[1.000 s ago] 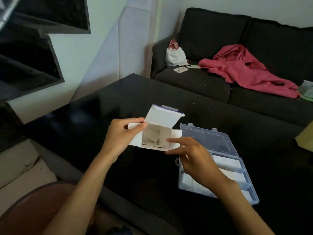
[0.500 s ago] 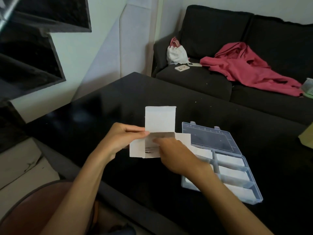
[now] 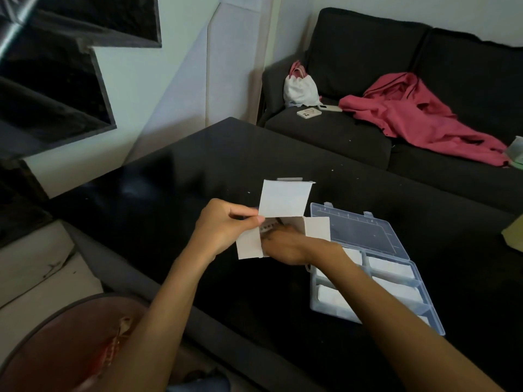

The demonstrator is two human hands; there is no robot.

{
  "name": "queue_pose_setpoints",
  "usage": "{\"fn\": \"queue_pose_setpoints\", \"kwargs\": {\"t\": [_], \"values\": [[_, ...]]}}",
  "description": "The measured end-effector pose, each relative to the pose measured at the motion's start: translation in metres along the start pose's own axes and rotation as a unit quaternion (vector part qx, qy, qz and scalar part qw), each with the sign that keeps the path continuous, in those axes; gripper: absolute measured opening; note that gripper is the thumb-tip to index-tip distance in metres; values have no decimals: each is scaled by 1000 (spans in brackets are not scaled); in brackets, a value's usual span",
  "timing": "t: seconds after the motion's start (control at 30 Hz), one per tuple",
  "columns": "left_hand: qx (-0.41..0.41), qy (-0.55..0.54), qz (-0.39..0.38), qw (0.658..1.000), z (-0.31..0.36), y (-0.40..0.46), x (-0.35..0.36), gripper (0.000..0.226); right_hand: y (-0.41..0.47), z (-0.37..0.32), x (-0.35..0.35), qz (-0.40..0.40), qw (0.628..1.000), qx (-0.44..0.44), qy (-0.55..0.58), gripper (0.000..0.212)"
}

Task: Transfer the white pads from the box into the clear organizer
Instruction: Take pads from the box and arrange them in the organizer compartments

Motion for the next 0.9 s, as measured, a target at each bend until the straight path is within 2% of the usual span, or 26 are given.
{"fn": "queue_pose_setpoints", "kwargs": {"t": [0.13,0.2,0.37,0.43,0.53,0.6,0.7,0.83,0.9], "values": [[16,30,8,999,0,-2,0,22,-3,1,-3,-61,996,4,68,37],[27,33,22,999,0,-2,-1,20,-4,-1,-4,-56,995,8,79,36],[38,55,46,997,2,-1,-3,20,-22,-4,-9,-87,995,-47,0,55],[43,63,51,996,2,-2,-4,21,-32,-3,-10,-42,995,-84,-37,57],[40,66,53,996,3,-2,-4,21,-43,-1,-8,76,983,-132,-101,37],[35,66,44,996,4,-2,-4,21,-49,1,-6,114,977,-138,-119,30],[36,61,33,997,6,-3,-3,20,-53,5,-4,149,969,-141,-135,32],[41,48,35,997,11,-4,-4,21,-56,7,-7,233,961,-131,-68,24],[43,61,31,997,12,-4,-4,21,-57,6,-8,227,966,-123,-21,23]]}}
Point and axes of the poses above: each hand's wrist, its own y-axis towards the middle knuckle, its own x-axis out of the palm, z = x × y, the point moved 2 cm from there along y, towards the middle knuckle, and after that the axes turned 13 degrees about -x, right-handed, at the moved point
